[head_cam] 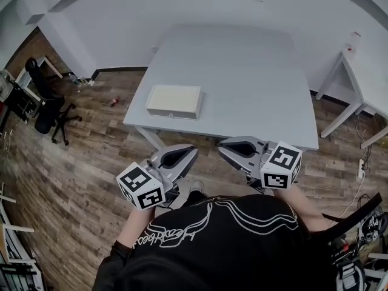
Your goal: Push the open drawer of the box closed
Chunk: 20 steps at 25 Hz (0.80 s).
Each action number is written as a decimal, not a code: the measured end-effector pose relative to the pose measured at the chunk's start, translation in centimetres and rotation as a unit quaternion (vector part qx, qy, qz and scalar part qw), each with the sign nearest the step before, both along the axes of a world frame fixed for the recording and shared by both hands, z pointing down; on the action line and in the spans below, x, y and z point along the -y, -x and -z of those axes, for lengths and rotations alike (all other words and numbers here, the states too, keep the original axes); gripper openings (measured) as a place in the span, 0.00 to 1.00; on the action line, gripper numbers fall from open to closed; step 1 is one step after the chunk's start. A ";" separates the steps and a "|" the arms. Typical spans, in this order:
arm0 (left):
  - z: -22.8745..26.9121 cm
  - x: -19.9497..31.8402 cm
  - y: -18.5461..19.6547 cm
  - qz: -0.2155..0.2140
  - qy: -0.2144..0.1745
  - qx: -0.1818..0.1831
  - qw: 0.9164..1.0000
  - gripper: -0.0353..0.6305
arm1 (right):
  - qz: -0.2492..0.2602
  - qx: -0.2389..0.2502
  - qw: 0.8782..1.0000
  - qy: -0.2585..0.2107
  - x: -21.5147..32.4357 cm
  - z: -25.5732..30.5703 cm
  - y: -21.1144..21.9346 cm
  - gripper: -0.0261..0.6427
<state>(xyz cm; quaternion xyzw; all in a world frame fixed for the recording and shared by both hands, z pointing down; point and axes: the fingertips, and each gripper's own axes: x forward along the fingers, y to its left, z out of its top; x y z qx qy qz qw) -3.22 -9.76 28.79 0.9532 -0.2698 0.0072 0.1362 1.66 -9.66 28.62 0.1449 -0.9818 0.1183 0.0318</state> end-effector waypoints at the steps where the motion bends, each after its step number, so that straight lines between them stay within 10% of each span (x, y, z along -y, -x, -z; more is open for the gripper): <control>1: 0.0 0.0 0.0 0.000 0.002 -0.004 1.000 0.06 | -0.001 -0.002 1.000 -0.001 -0.2 -0.1 0.0 0.05; 20: -1.9 -0.8 -0.3 -0.008 0.027 0.004 1.000 0.06 | -0.010 0.011 1.000 0.020 -1.1 -1.3 0.4 0.05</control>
